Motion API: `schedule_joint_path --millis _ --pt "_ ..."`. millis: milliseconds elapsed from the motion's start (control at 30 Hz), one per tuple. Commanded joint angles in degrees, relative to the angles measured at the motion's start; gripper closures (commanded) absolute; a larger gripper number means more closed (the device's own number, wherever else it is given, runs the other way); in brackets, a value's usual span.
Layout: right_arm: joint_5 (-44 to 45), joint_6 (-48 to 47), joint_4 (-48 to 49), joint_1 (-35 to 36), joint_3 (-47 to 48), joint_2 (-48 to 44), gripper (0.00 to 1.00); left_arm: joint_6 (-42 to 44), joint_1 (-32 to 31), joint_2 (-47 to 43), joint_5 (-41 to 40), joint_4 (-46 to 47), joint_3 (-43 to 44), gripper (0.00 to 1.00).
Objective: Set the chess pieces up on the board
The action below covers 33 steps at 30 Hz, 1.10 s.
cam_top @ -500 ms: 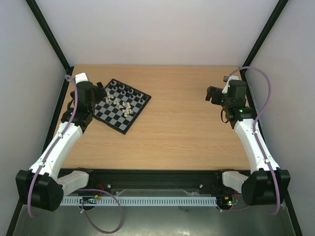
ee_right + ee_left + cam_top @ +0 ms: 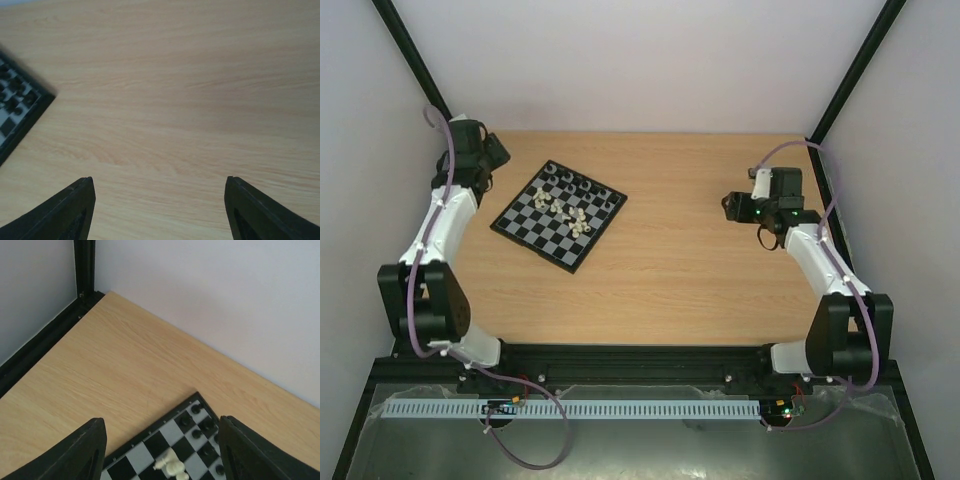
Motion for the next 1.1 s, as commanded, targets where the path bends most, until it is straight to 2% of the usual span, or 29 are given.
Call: schedule_joint_path --millis 0,100,167,267,633,767,1067 --pt "-8.13 -3.64 -1.28 3.71 1.87 3.42 0.32 -2.39 5.0 8.86 7.89 -3.06 6.51 0.42" --pt "-9.6 -4.15 -0.93 7.3 2.06 6.32 0.4 -2.12 7.66 15.98 11.03 -4.54 10.98 0.62" --pt "-10.12 -4.14 -0.48 9.54 1.86 8.01 0.47 -2.18 9.22 20.67 13.74 -5.52 13.73 0.85" --pt "-10.67 -4.48 -0.34 11.99 1.51 9.89 0.54 -1.79 10.63 27.06 16.51 -7.44 17.54 0.95" --pt "-13.86 -7.12 0.93 13.85 -3.04 9.66 0.66 -0.36 11.64 44.3 21.47 -12.91 27.34 0.98" --pt "-14.39 -7.8 1.35 13.84 -3.93 9.37 0.72 0.03 11.37 46.84 23.3 -13.26 27.87 0.97" --pt "-15.85 -7.8 1.0 13.8 -3.61 11.1 0.72 1.97 10.11 48.47 28.07 -15.11 27.95 0.98"
